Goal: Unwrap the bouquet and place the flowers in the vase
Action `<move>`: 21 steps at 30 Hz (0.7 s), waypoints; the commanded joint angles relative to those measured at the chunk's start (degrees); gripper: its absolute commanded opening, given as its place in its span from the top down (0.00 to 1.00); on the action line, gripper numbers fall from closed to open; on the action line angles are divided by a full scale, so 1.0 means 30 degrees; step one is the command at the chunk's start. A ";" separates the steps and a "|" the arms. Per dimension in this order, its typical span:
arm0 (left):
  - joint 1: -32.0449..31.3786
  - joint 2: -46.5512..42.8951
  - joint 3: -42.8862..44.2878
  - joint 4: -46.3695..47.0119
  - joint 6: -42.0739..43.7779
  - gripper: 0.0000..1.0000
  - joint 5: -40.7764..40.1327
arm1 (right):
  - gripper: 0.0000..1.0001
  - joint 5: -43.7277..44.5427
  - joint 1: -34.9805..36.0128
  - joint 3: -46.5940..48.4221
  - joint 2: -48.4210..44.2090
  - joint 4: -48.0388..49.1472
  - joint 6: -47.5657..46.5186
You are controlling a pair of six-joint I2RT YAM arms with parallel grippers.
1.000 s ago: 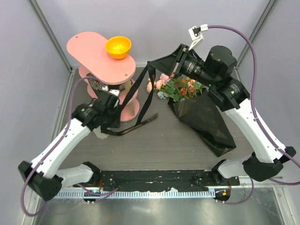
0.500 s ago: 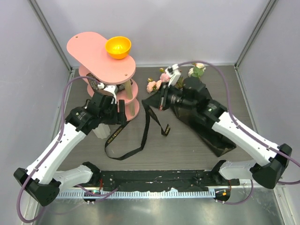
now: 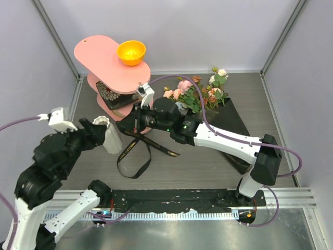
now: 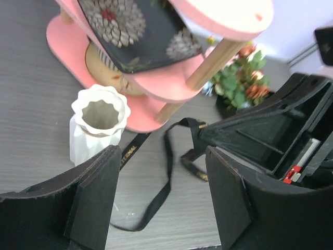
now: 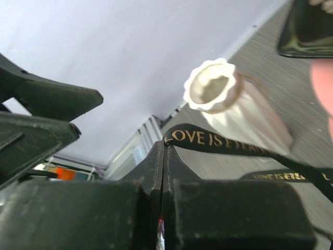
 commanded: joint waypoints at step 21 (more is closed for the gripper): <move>-0.0018 0.2870 0.0058 0.3954 0.1211 0.25 0.6975 | 0.36 0.3197 -0.1776 -0.3888 -0.2467 -0.5658 -0.3057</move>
